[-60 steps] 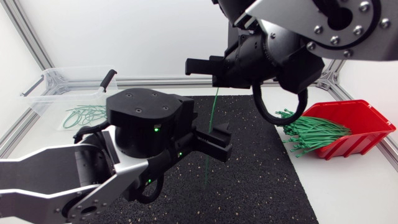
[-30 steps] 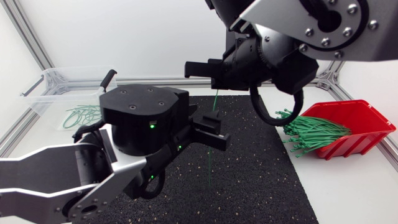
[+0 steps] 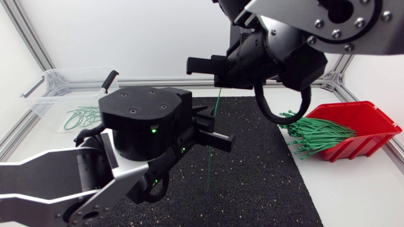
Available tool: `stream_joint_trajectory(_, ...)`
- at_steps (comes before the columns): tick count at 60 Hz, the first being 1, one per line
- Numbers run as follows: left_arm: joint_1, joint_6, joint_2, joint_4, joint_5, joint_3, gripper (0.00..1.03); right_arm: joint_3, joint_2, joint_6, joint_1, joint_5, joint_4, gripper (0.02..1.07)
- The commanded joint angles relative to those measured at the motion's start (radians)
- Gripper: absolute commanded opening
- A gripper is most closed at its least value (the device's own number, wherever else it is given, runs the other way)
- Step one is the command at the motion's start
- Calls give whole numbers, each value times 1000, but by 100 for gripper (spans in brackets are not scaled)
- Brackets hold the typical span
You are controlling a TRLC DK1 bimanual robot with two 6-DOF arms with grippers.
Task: Take a green cable tie from the red box, thread the tail through the head to close it, then place it in the transparent bin on the left.
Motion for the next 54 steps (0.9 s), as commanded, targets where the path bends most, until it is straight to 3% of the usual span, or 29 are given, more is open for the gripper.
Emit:
stream_joint_trajectory(1, -7, 20, 12, 14, -15, -27, 12, 18, 15, 28, 8, 5, -15, 8)
stream_joint_trajectory(17, -6, 32, 14, 6, -43, -18, 4, 24, 21, 26, 12, 5, -17, 8)
stream_joint_trajectory(30, -6, 32, 21, -37, -43, 2, 4, 24, 27, 28, 12, -4, -24, 8)
stream_joint_trajectory(54, -23, 59, -49, -3, -41, -102, 4, 32, 6, 25, -5, 4, -43, 8)
